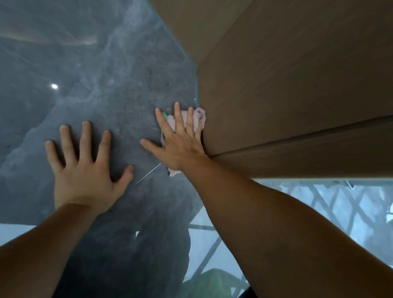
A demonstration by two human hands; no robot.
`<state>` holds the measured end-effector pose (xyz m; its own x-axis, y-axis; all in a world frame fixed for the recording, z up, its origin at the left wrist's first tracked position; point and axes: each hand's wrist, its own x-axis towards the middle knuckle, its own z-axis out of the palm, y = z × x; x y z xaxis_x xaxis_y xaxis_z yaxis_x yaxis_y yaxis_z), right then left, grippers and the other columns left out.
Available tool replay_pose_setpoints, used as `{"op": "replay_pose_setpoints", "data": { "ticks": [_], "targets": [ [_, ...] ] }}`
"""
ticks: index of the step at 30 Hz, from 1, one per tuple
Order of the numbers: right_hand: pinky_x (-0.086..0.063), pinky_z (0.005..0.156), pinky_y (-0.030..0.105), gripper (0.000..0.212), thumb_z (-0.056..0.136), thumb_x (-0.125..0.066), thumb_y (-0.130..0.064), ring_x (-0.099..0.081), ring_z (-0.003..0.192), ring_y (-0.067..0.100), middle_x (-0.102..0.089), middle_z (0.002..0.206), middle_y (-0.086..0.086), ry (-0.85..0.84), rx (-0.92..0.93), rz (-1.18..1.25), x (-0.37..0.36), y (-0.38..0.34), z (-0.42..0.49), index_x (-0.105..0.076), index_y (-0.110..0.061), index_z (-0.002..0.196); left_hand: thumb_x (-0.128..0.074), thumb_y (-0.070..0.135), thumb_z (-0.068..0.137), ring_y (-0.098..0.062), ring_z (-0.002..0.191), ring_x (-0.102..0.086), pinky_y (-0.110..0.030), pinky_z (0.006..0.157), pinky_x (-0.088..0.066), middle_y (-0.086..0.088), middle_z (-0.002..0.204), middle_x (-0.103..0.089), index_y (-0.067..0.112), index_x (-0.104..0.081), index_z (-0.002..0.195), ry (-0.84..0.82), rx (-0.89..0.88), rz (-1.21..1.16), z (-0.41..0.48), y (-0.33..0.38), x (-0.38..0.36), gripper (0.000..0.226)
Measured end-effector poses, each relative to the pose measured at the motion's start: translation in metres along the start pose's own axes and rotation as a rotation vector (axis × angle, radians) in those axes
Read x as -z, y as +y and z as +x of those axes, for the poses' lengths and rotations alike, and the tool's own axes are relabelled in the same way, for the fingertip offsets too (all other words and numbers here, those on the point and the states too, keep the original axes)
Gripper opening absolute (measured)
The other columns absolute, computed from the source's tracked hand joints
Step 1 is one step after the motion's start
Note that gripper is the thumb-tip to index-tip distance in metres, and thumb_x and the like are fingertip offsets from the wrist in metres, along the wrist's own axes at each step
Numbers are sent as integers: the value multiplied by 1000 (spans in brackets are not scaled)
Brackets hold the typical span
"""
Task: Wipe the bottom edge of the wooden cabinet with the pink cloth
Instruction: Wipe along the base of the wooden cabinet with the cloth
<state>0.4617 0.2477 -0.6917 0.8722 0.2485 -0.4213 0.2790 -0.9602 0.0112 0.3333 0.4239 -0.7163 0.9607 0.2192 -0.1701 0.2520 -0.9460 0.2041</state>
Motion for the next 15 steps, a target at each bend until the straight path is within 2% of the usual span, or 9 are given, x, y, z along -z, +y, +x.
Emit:
{"op": "replay_pose_setpoints", "data": {
  "ticks": [5,8,12,15],
  "targets": [
    [11,119,59,92,76,-22,-87,16,151,40,10,168,7,140,34,-63,21,6,66,-5,-43,155,-34,76,86,-53,155,-9,-69,122,-3,-21,169,-23,16,-35,157,59,6,12,3,-3,-14,93],
    [8,120,58,89,80,-25,-85,16,151,39,10,168,6,158,17,-57,40,3,108,-7,-43,155,-38,73,84,-53,155,-9,-67,123,1,-22,169,-23,15,-36,157,83,-6,13,4,-5,-16,93],
    [13,120,55,86,81,-25,-85,17,151,37,9,168,4,179,-39,9,47,-7,131,-7,-44,155,-42,71,82,-54,155,-12,-69,123,-2,-22,168,-26,13,-41,155,119,-5,-16,3,-7,-17,94],
    [11,120,55,87,80,-25,-86,16,151,37,7,168,1,143,14,-23,56,-11,143,-5,-45,155,-45,69,81,-54,154,-14,-70,123,-5,-23,167,-28,11,-45,153,140,-9,-9,2,-6,-16,92]
  ]
}}
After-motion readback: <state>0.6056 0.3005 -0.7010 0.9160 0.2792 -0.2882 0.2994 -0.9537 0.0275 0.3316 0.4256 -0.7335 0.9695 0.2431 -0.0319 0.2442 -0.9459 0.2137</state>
